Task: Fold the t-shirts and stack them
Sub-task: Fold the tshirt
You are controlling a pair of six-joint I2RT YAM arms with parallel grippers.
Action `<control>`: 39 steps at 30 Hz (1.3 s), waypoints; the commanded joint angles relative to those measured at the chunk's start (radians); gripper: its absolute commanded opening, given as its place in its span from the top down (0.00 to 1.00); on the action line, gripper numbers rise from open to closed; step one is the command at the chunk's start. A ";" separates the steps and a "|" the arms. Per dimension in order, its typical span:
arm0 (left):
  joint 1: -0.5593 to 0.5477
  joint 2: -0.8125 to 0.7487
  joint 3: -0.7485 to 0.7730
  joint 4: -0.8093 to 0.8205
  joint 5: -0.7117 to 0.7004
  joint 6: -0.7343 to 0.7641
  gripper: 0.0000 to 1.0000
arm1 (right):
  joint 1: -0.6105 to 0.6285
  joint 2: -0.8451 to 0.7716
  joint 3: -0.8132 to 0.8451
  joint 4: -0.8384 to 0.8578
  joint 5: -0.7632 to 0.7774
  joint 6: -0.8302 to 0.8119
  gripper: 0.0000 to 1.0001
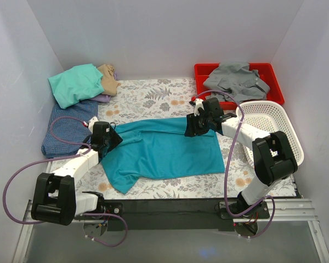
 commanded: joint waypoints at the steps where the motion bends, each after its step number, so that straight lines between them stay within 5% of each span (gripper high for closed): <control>1: -0.029 -0.002 -0.017 0.064 -0.064 -0.015 0.52 | 0.004 0.012 0.003 0.023 -0.020 -0.020 0.46; 7: -0.060 0.007 -0.032 0.080 -0.086 -0.023 0.53 | 0.003 0.013 0.003 0.018 -0.017 -0.022 0.46; 12: -0.065 0.006 -0.011 0.069 -0.106 -0.003 1.00 | 0.004 0.017 0.000 0.020 -0.013 -0.019 0.46; 26: -0.060 0.015 0.337 -0.359 -0.075 0.065 1.00 | 0.004 0.021 -0.020 0.021 -0.011 -0.020 0.47; 38: -0.060 -0.011 0.330 -0.555 -0.003 0.022 1.00 | 0.004 0.021 -0.026 0.021 -0.013 -0.014 0.47; 39: -0.060 -0.001 0.324 -0.575 -0.015 0.013 0.92 | 0.004 0.021 -0.026 0.023 -0.014 -0.013 0.47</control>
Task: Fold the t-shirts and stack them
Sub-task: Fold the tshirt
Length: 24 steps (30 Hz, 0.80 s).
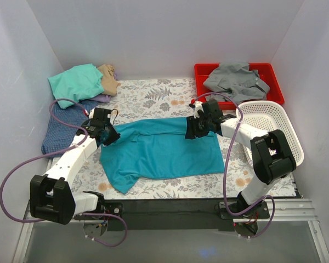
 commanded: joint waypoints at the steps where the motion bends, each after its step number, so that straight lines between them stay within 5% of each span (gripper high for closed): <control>1: 0.002 -0.009 -0.018 -0.108 -0.041 -0.033 0.74 | 0.004 0.001 -0.009 0.026 -0.018 0.000 0.47; 4: 0.002 -0.021 -0.038 -0.136 -0.159 -0.078 0.41 | 0.007 0.001 -0.007 0.042 -0.059 0.004 0.47; 6: 0.002 -0.050 -0.052 -0.087 -0.188 -0.078 0.33 | 0.010 0.007 -0.003 0.067 -0.088 0.015 0.47; 13: 0.002 -0.064 -0.079 0.056 -0.142 -0.034 0.30 | 0.065 0.090 0.006 0.344 -0.341 0.240 0.46; 24: 0.000 -0.027 -0.109 0.189 -0.066 0.003 0.32 | 0.322 0.496 0.419 0.530 -0.305 0.458 0.45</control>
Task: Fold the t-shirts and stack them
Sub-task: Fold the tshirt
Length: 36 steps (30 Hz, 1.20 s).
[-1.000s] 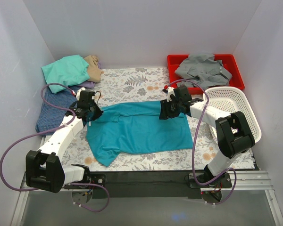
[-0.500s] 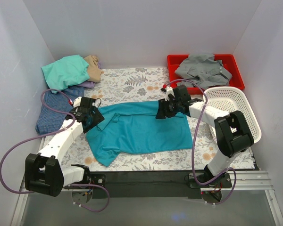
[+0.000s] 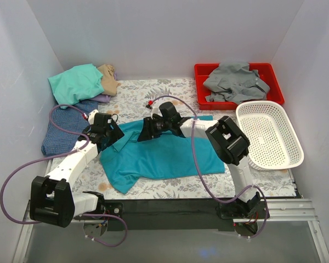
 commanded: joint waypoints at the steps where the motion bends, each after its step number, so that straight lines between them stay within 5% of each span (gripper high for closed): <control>1: 0.000 0.006 0.020 0.054 0.016 0.025 0.32 | 0.032 0.059 0.126 0.076 0.031 0.075 0.45; 21: 0.002 0.040 0.032 0.068 0.018 0.045 0.31 | 0.121 0.081 0.104 0.004 0.396 0.118 0.50; 36: 0.002 0.044 0.035 0.062 0.016 0.047 0.31 | 0.126 0.096 0.103 0.011 0.445 0.120 0.60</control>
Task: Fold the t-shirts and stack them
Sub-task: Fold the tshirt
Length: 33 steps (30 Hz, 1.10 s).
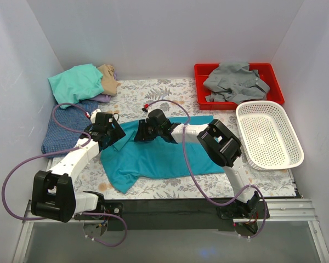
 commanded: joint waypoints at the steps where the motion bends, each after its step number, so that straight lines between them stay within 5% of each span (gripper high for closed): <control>1: 0.002 -0.003 0.031 0.013 -0.011 0.012 0.31 | 0.000 0.006 0.013 0.012 0.027 -0.004 0.61; 13: 0.002 0.014 0.031 0.012 -0.005 0.013 0.31 | 0.000 0.027 0.027 0.089 -0.072 -0.010 0.99; 31: 0.003 0.039 0.048 0.009 -0.011 0.021 0.30 | 0.009 -0.191 -0.180 0.120 -0.161 -0.077 0.99; 33: 0.003 0.040 0.050 0.010 -0.010 0.019 0.30 | 0.009 -0.168 -0.153 0.112 -0.172 -0.076 0.88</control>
